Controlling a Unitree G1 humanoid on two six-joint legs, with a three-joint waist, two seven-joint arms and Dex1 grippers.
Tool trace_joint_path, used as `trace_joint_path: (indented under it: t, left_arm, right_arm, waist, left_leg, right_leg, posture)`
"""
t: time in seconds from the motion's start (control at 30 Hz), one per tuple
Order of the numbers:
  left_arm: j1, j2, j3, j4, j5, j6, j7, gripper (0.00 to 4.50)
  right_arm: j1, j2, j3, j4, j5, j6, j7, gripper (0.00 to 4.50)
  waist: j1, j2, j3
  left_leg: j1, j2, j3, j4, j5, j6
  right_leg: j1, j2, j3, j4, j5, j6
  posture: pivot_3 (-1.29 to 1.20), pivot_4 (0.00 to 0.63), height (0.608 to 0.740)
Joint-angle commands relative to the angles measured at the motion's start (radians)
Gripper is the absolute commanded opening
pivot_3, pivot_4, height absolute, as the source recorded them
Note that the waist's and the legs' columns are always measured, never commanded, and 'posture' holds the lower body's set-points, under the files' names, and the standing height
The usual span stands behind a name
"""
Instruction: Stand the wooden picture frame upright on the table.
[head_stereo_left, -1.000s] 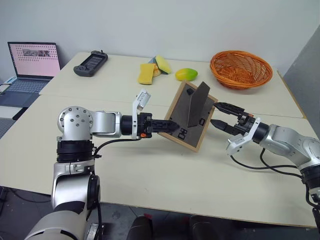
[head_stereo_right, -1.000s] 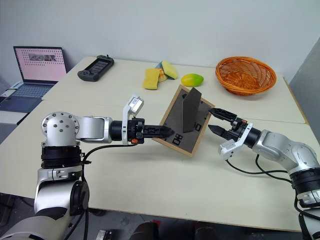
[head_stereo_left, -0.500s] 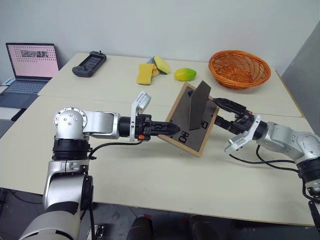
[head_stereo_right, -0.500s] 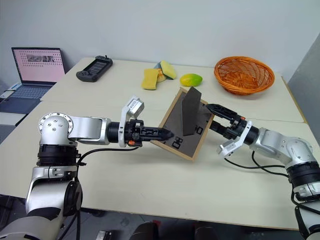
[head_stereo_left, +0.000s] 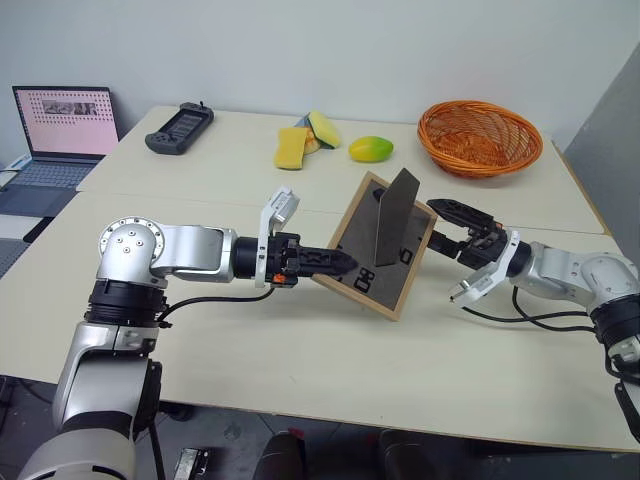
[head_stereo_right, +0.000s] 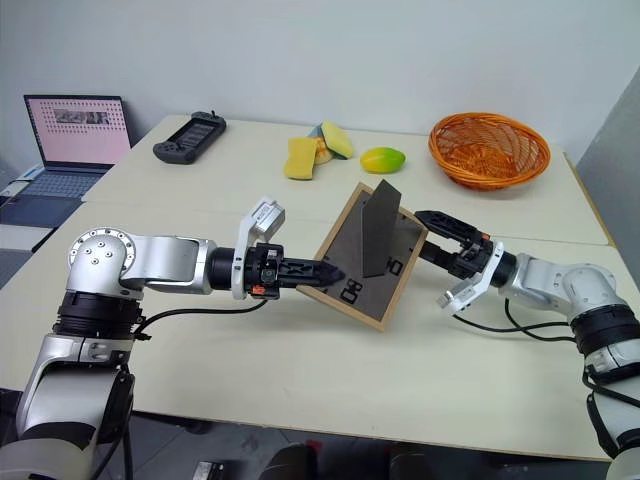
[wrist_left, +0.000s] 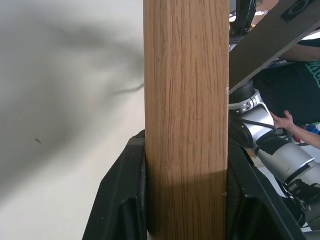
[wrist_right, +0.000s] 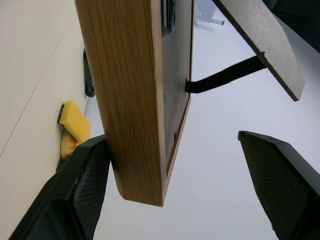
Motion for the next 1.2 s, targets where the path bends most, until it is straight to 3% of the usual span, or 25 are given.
trace_joint_path:
  t: [0.03, 0.2, 0.23, 0.63, 1.2]
  left_arm:
    - [-0.008, 0.018, 0.005, -0.044, -0.04, -0.03, -0.016, 1.3]
    - [-0.013, 0.018, -0.007, -0.045, -0.04, -0.041, -0.018, 1.3]
    - [-0.013, 0.018, -0.009, -0.045, -0.04, -0.043, -0.018, 1.3]
    - [-0.013, 0.016, -0.015, -0.05, -0.04, -0.052, -0.028, 1.3]
    - [-0.024, 0.01, -0.013, -0.024, -0.04, -0.059, -0.023, 1.3]
  right_arm:
    - [-0.028, -0.029, 0.002, -0.032, 0.0, -0.006, -0.037, 4.19]
    - [-0.025, -0.013, 0.012, -0.049, 0.013, 0.003, -0.028, 4.19]
    - [-0.023, -0.01, 0.013, -0.055, 0.015, 0.004, -0.026, 3.83]
    - [-0.018, -0.005, 0.021, -0.073, 0.031, 0.004, -0.013, 1.45]
    - [-0.019, -0.01, 0.026, -0.071, 0.031, 0.012, -0.016, 1.35]
  waist:
    - [0.0, 0.0, 0.0]
    - [-0.001, 0.0, 0.0]
    - [-0.001, 0.0, 0.0]
    - [-0.001, 0.0, 0.0]
    - [-0.001, 0.0, 0.0]
  left_leg:
    - [0.0, 0.0, 0.0, 0.0, 0.0, 0.0]
    - [0.0, 0.0, 0.0, 0.0, 0.0, 0.0]
    - [0.0, 0.0, 0.0, 0.0, 0.0, 0.0]
    - [0.0, 0.0, 0.0, 0.0, 0.0, 0.0]
    - [0.0, 0.0, 0.0, 0.0, 0.0, 0.0]
  right_leg:
    - [0.0, 0.0, 0.0, 0.0, 0.0, 0.0]
    - [0.0, 0.0, 0.0, 0.0, 0.0, 0.0]
    - [0.0, 0.0, 0.0, 0.0, 0.0, 0.0]
    - [0.0, 0.0, 0.0, 0.0, 0.0, 0.0]
    - [0.0, 0.0, 0.0, 0.0, 0.0, 0.0]
  posture:
    - [0.0, 0.15, 0.74]
    - [0.0, 0.15, 0.74]
    - [0.0, 0.15, 0.74]
    - [0.0, 0.15, 0.74]
    - [0.0, 0.15, 0.74]
